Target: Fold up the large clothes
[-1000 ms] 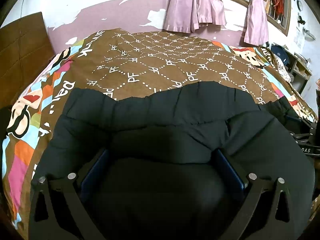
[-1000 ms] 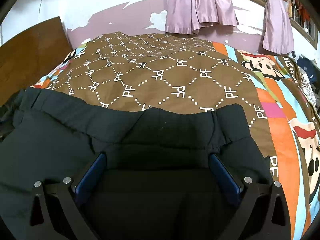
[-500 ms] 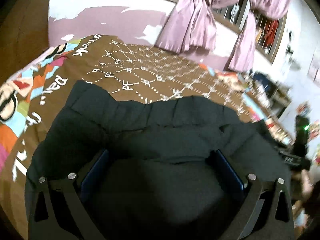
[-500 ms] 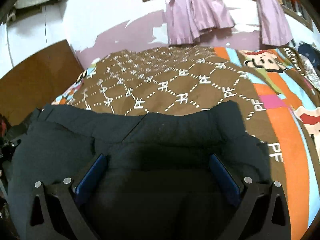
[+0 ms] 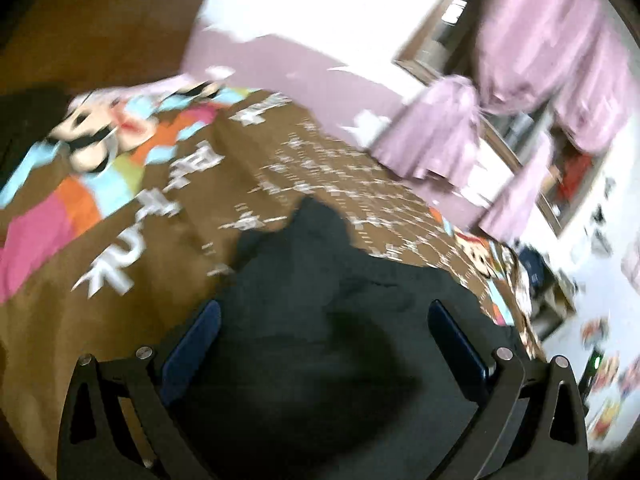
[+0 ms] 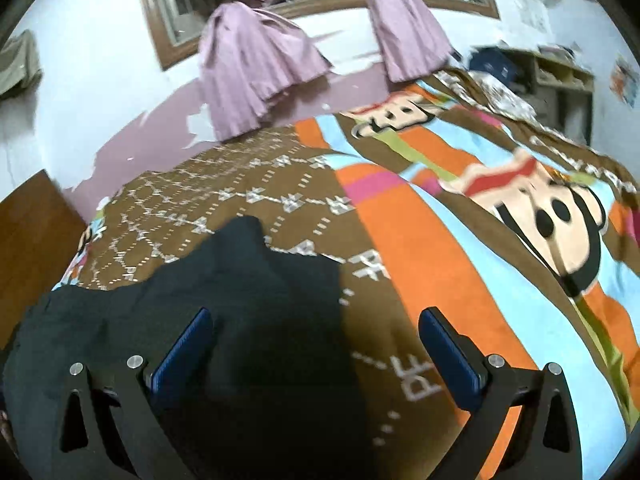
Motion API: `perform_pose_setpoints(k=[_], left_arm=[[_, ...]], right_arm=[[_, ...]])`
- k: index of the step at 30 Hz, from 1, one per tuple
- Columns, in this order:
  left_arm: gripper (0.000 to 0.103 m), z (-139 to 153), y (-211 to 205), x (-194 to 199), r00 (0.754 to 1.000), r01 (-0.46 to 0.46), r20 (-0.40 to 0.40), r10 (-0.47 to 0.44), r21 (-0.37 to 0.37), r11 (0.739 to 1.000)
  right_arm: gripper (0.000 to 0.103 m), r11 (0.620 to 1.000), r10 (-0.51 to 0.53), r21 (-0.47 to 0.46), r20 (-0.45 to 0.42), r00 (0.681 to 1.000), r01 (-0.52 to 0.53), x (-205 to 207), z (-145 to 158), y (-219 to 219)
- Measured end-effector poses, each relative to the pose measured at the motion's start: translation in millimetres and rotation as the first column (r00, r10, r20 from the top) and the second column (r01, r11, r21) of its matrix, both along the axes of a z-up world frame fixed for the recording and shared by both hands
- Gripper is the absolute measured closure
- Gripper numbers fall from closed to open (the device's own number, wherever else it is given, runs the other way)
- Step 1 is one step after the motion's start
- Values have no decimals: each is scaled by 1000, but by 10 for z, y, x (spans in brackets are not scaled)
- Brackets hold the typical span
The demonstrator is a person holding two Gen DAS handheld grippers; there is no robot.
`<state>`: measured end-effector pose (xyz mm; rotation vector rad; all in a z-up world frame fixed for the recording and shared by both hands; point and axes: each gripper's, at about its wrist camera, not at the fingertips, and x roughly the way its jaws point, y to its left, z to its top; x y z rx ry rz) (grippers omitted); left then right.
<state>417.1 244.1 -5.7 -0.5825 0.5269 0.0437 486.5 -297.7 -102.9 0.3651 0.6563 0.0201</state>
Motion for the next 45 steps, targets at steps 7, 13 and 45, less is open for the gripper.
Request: perform_pose_setpoints(k=[7,13,45], left_arm=[[1,-439,411,51,987,-50,-160,14,-224,973],[1,-488,382,38,989,9,-143,-41,-213,977],[1,-598,289,184,931,301,-125,-344,-275,913]], right_arm=[[0,966,227,144,-92,969,-213,103,-309,0],[0,937,263,260,-78,962,-235,95,-401,-125],[0,790,564,308,-24,826,-530,-54,-397,66]])
